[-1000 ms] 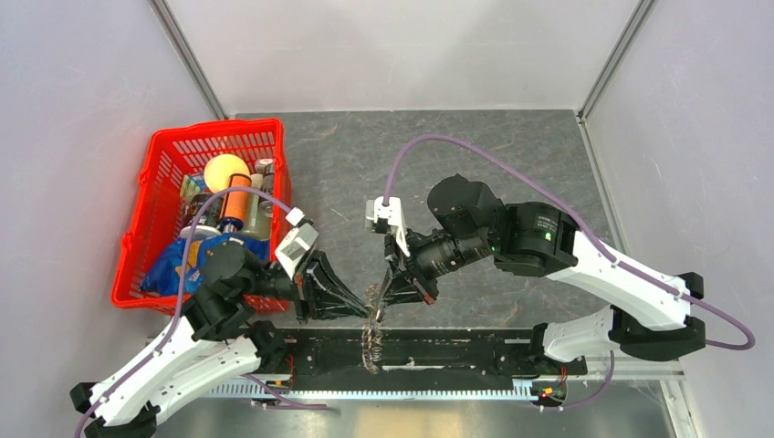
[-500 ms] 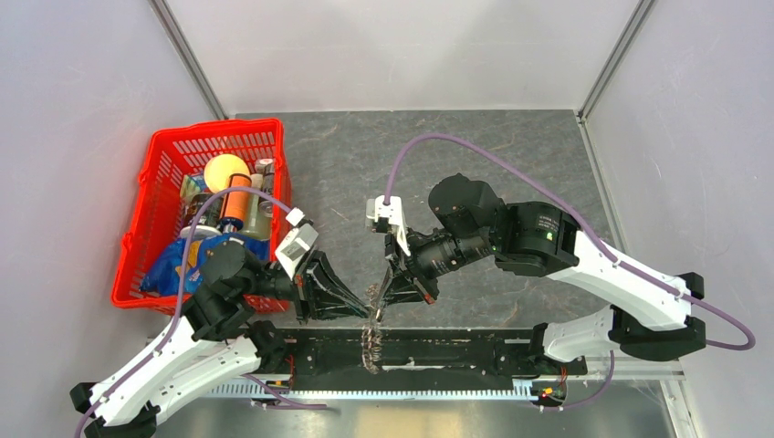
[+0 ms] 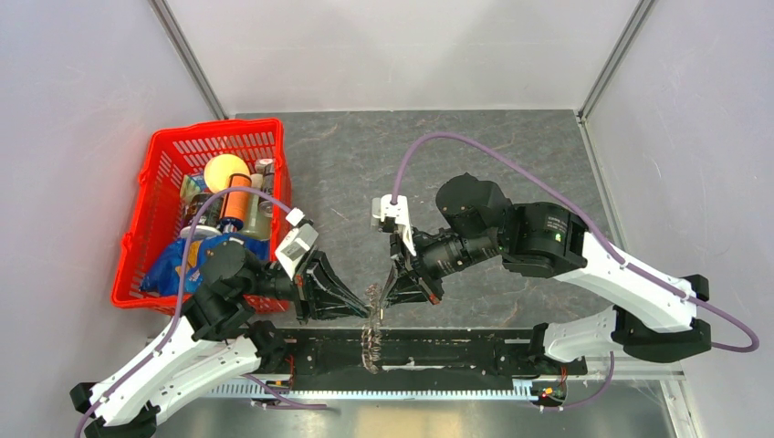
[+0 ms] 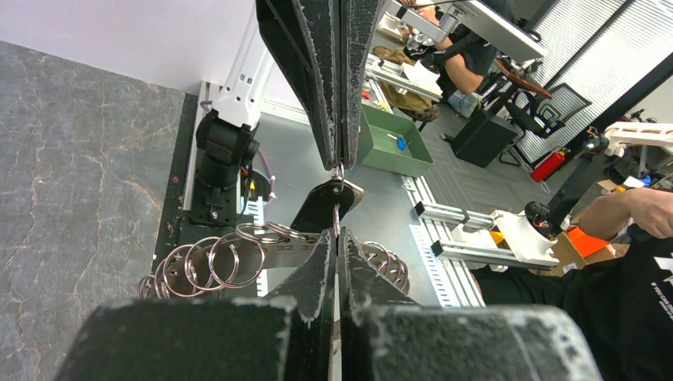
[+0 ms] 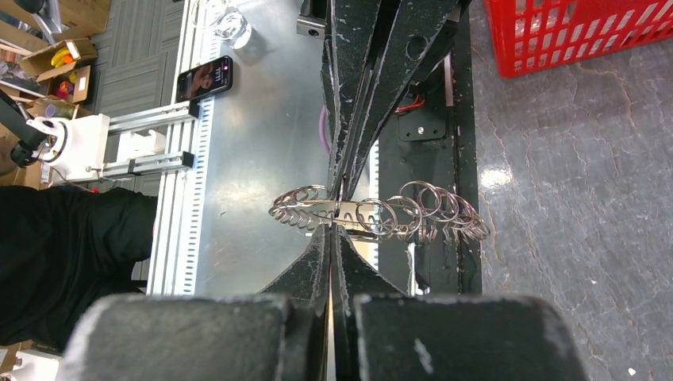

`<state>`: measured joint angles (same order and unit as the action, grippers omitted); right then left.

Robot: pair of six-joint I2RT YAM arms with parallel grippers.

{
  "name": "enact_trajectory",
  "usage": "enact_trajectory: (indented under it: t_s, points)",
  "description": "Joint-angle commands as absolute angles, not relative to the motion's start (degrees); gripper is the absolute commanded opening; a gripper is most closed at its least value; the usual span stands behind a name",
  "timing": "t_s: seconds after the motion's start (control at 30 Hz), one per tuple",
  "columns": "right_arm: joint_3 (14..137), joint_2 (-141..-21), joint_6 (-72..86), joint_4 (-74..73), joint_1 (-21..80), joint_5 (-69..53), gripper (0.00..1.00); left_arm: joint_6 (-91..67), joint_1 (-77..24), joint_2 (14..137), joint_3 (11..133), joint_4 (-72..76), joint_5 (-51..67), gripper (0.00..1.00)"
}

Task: Put the keys on the keyring

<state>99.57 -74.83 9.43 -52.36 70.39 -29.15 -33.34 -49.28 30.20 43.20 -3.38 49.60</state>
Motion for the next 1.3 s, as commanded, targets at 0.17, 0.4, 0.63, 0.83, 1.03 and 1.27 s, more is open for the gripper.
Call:
enact_trajectory:
  t_s: [0.17, 0.4, 0.63, 0.83, 1.03, 1.27]
  points:
    - [100.57, -73.84, 9.43, -51.51, 70.38, -29.71, 0.0, -31.47, -49.48, 29.75, 44.6, -1.89, 49.12, 0.02]
    - [100.64, -74.58, 9.41, -51.22, 70.4, -29.96, 0.0, -31.64, -49.53, 29.33, 44.47, -1.9, 49.04, 0.02]
    - [100.82, -75.06, 9.43, -50.96, 70.39, -30.14, 0.0, -31.6, -49.48, 29.24, 44.39, -1.93, 49.13, 0.02]
    - [100.72, -75.32, 9.65, -50.72, 70.4, -30.42, 0.0, -31.47, -49.48, 29.14, 44.3, -1.92, 49.13, 0.02]
    - [100.79, -75.59, 9.64, -50.49, 70.4, -30.67, 0.0, -31.47, -49.48, 29.03, 44.21, -1.91, 49.04, 0.02]
    - [100.85, -76.05, 9.67, -50.14, 70.4, -31.22, 0.0, -31.47, -49.48, 29.05, 44.13, -1.86, 48.96, 0.02]
